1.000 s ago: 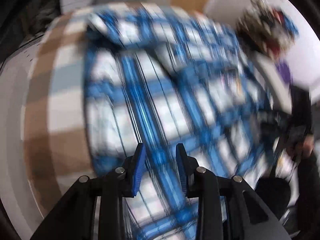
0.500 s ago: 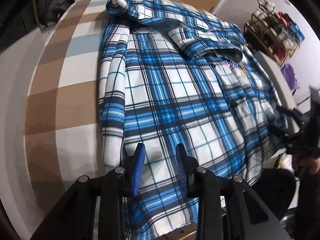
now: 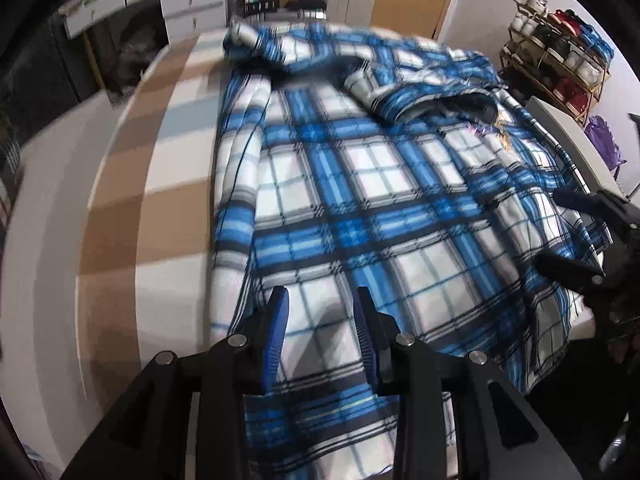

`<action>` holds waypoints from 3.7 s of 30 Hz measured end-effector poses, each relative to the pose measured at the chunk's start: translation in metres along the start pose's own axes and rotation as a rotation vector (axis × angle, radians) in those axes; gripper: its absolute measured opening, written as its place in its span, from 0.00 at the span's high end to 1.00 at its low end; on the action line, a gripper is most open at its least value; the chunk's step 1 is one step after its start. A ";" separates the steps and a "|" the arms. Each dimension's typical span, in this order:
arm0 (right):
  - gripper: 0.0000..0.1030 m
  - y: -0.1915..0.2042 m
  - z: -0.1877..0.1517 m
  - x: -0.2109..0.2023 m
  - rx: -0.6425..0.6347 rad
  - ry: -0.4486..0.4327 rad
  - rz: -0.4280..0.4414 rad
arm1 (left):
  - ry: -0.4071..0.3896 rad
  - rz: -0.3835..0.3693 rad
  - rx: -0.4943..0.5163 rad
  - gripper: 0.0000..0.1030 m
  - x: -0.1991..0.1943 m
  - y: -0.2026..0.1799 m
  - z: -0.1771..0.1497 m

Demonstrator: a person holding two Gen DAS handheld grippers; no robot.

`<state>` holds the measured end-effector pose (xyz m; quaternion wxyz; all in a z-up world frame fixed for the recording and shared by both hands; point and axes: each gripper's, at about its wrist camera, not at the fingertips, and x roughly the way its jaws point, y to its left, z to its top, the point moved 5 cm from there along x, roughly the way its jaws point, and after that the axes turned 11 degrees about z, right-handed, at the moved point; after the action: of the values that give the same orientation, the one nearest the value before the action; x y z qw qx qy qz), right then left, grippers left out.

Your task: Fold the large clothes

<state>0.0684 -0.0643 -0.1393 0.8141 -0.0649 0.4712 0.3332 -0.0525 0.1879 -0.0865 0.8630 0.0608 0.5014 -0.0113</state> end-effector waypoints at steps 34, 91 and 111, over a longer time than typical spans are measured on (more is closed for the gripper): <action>0.00 -0.021 0.009 -0.064 0.203 -0.294 0.168 | -0.100 0.299 -0.094 0.21 -0.040 0.040 -0.017; 0.40 0.138 0.003 0.004 -0.180 -0.228 0.236 | 0.201 -0.589 -0.415 1.00 -0.028 0.037 0.038; 0.93 0.132 0.004 -0.007 -0.093 -0.226 0.369 | 0.396 -0.664 -0.514 0.30 0.018 0.024 0.004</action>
<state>-0.0106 0.0360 -0.1037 0.7830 0.0226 0.3650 0.5031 -0.0383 0.2125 -0.0984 0.6872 -0.3178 0.6356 -0.1507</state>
